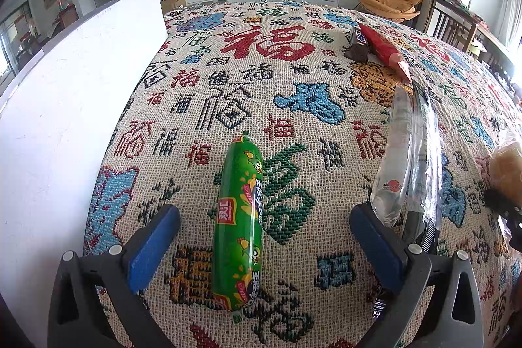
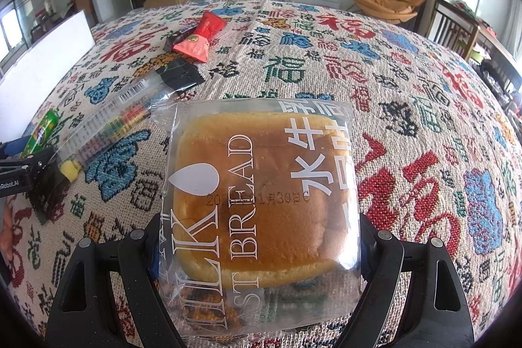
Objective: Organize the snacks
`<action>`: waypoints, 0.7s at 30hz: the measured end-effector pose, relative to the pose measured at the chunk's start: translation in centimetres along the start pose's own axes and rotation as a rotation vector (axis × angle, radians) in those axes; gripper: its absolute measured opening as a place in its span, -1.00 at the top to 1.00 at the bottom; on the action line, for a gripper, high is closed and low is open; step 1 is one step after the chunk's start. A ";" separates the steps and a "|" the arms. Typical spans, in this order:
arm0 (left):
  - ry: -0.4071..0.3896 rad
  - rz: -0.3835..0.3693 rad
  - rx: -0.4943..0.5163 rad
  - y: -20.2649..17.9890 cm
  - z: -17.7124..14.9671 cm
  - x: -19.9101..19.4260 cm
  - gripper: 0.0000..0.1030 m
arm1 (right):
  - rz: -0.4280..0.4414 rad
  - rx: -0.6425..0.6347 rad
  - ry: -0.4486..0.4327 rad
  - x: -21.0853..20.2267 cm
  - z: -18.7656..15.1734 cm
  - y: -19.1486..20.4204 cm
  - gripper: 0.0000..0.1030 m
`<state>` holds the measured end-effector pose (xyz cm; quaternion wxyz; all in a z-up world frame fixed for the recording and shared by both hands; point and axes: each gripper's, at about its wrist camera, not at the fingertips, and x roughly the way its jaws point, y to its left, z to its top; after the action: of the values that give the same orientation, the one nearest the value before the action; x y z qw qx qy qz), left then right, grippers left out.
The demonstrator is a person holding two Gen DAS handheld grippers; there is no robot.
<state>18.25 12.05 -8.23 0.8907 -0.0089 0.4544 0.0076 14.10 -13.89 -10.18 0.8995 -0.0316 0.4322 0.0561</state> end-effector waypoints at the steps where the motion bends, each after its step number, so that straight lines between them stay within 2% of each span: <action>1: 0.000 0.000 0.000 0.0 0.0 0.0 -1.00 | 0.000 0.000 0.000 0.0 0.0 0.0 -0.67; 11: 0.000 -0.002 0.000 0.0 0.0 0.0 -1.00 | 0.001 0.000 0.000 0.0 0.0 0.0 -0.67; 13: 0.007 -0.021 0.001 0.2 0.0 0.0 -0.99 | 0.002 0.001 0.000 0.0 0.0 0.0 -0.67; 18: 0.052 -0.125 -0.005 1.4 0.3 -0.5 -0.99 | 0.002 0.000 0.000 0.0 0.0 0.0 -0.67; 20: 0.066 -0.137 0.003 1.4 0.3 -0.7 -0.94 | 0.001 0.000 0.000 0.0 0.0 0.0 -0.67; 21: 0.073 -0.133 0.015 1.2 0.4 -0.8 -0.85 | 0.001 0.000 0.000 0.0 0.0 0.0 -0.67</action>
<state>18.06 13.30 -7.40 0.8722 -0.0326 0.4850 -0.0553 14.15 -13.93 -10.15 0.8994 -0.0315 0.4322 0.0567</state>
